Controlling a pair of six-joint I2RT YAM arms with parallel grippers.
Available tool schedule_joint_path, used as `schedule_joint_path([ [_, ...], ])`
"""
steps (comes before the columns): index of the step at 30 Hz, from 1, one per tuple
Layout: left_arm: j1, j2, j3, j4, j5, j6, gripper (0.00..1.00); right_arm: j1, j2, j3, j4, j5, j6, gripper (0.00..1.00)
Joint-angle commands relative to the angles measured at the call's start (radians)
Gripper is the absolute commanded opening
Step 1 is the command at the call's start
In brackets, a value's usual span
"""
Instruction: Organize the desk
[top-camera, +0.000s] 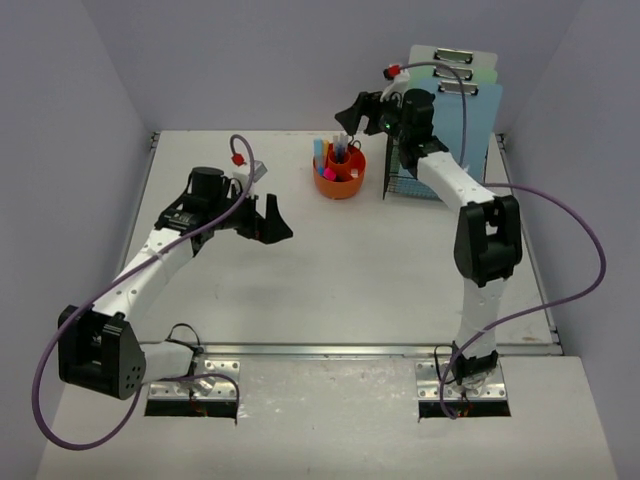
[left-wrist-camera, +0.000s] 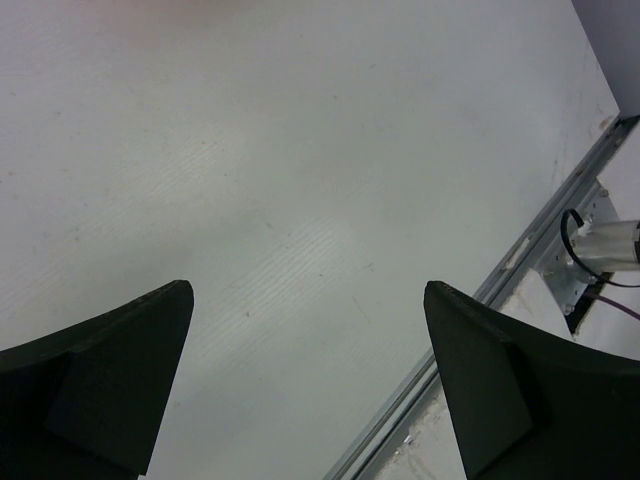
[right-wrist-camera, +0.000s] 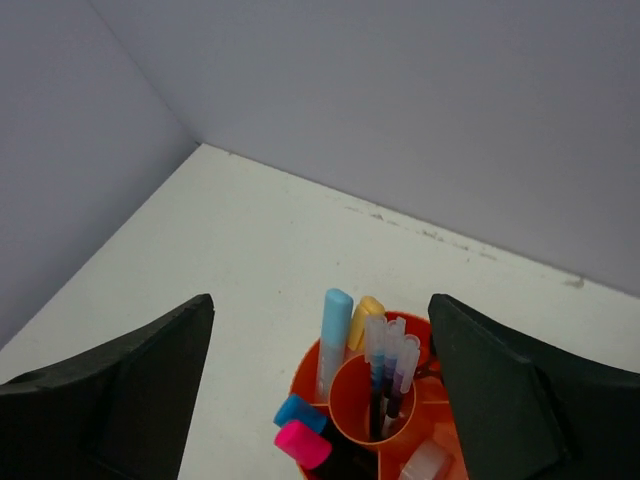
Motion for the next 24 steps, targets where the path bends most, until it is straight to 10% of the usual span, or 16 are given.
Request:
schedule_joint_path([
  [1, 0.014, -0.043, 0.112, -0.029, -0.095, 0.018, 1.00, 0.005, -0.201, -0.014, -0.035, -0.062, -0.217, 0.97],
  [10, 0.014, -0.169, 0.080, -0.061, -0.310, 0.038, 1.00, 0.002, -0.669, -0.367, -0.549, 0.010, -0.648, 0.99],
  [16, 0.014, -0.295, -0.042, -0.049, -0.435, 0.117, 1.00, -0.065, -1.104, -0.852, -0.676, 0.154, -0.548, 0.99],
  [24, 0.033, -0.385, -0.133, -0.035, -0.562, 0.148, 1.00, -0.197, -1.360, -1.060, -0.641, 0.199, -0.502, 0.99],
])
